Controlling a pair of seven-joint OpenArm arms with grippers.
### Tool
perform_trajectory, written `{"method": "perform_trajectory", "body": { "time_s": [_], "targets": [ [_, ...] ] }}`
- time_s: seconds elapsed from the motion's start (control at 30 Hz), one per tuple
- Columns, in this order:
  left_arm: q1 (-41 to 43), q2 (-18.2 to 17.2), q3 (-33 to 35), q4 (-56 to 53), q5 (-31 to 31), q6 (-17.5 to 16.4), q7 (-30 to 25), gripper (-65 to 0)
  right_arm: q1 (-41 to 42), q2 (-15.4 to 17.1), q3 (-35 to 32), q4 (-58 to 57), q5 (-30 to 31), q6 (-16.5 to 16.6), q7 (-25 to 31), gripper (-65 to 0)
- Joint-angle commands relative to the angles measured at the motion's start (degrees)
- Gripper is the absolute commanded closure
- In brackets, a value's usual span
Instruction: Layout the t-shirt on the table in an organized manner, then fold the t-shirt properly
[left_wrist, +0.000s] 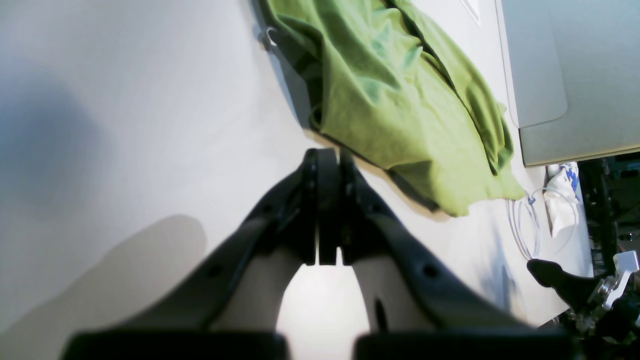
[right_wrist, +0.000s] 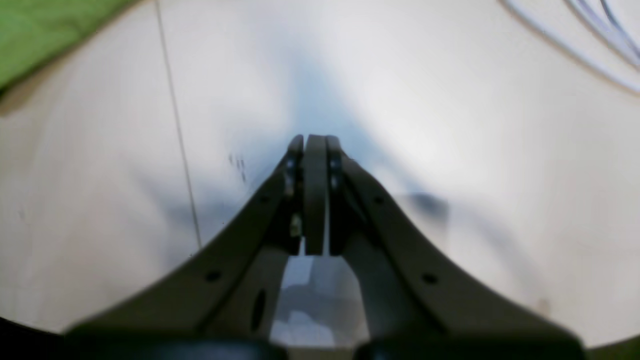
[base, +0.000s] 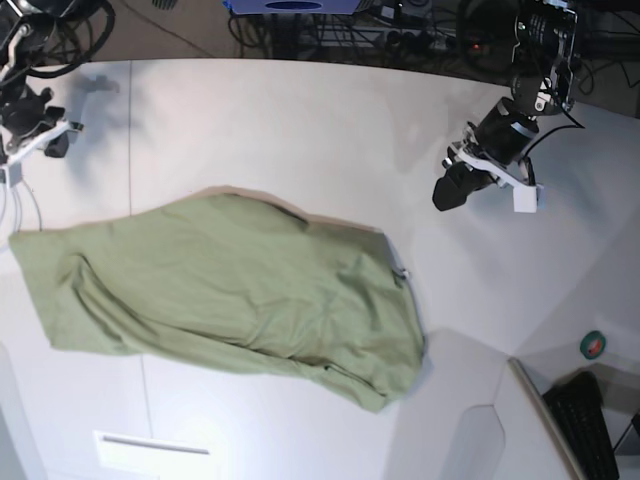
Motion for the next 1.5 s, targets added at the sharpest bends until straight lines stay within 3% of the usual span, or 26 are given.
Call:
{"method": "perform_trajectory", "body": {
  "time_s": [0.0, 0.57, 1.47],
  "targets": [
    [0.0, -0.6, -0.3, 0.8, -0.7, -0.7, -0.8, 0.0, -0.3, 0.8, 0.1, 1.0, 0.8, 0.1, 1.0, 0.0],
    [1.0, -0.6, -0.2, -3.1, -0.7, -0.7, -0.9, 0.0, -2.4, -0.4, 0.0, 0.8, 0.8, 0.1, 1.0, 0.0],
    [2.9, -0.5, 0.5, -0.3, -0.7, -0.7, -1.1, 0.0, -2.7, -0.5, -0.1, 0.9, 0.8, 0.1, 1.0, 0.0]
  ]
}}
